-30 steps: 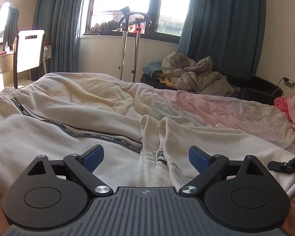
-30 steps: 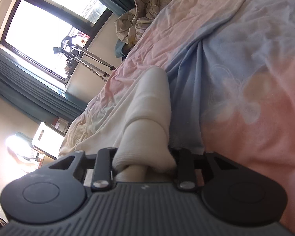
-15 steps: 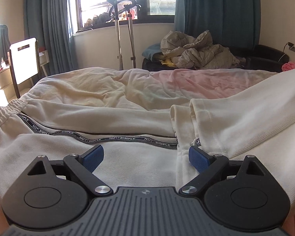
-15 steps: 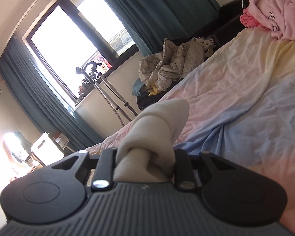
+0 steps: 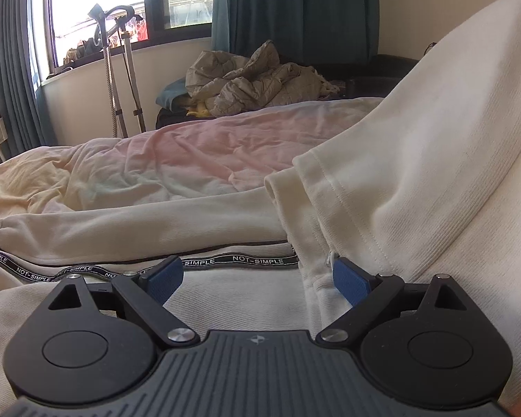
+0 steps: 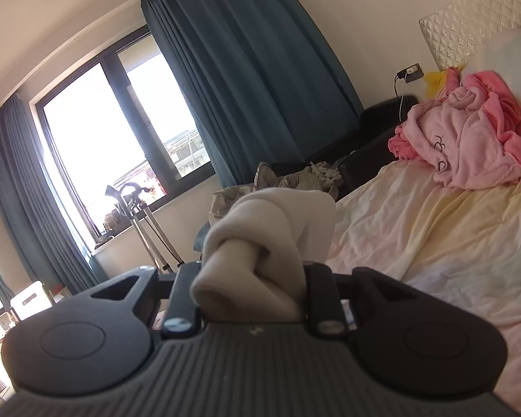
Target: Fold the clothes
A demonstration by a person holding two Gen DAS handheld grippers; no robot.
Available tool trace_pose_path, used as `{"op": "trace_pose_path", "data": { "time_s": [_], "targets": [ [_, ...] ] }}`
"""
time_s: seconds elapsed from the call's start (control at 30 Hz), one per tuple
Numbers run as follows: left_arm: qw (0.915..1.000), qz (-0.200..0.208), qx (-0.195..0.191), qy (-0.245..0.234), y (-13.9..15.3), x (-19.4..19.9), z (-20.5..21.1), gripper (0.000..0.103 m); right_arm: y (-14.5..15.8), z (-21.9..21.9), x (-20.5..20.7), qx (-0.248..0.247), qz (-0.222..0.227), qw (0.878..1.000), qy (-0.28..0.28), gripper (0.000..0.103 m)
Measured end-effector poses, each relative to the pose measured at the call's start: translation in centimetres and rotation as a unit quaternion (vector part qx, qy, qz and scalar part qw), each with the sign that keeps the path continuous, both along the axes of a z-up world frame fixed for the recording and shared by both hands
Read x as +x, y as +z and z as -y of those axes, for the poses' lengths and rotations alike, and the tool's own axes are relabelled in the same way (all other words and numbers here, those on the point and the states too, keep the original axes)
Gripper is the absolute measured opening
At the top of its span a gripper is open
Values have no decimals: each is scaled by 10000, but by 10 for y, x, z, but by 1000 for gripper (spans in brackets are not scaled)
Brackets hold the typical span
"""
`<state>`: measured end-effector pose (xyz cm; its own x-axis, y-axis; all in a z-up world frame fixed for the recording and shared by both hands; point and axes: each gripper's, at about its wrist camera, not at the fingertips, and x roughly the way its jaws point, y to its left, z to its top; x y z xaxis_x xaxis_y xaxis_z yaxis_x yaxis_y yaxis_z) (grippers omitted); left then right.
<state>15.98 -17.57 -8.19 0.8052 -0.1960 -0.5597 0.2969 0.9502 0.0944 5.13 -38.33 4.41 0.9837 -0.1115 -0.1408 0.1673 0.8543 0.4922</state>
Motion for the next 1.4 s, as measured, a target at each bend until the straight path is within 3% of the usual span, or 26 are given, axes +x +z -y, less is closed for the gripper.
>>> {"op": "trace_pose_path", "data": {
  "time_s": [0.13,0.43,0.53,0.63,0.8,0.93,1.0,1.13,1.27,1.4],
  "targets": [
    [9999,-42,68,-92,4,4,-15,95,-8,-1,8,-200,-24,9998,-31,25],
    [9990,376,223,123,66,-41,-100,96,-12,-13,15,-508,-13,9987,-101,25],
    [9981,448,-123,414,73,-49,-133,98,-14,-20,15,-644,-13,9978,-177,26],
    [9956,163,-475,793,74,-40,-159,98,-16,-26,15,-781,-12,9966,-253,26],
    [9932,676,-551,769,93,-39,-180,98,-20,-42,18,-1191,-88,9921,-395,26],
    [9887,853,-849,897,94,-31,-207,98,-14,-71,33,-1540,-164,9870,-435,26],
    [9830,823,-1208,1114,96,-24,-232,98,-10,-99,39,-1828,-113,9823,-386,26],
    [9610,915,-1966,1715,107,-21,-287,98,-9,-166,50,-2371,11,9714,-154,26],
    [9422,1010,-1804,2638,105,-26,-330,98,-20,-255,65,-2714,225,9618,270,26],
    [9161,1194,-2231,3111,110,-43,-371,98,-47,-343,74,-3112,271,9441,1050,25]
  ]
}}
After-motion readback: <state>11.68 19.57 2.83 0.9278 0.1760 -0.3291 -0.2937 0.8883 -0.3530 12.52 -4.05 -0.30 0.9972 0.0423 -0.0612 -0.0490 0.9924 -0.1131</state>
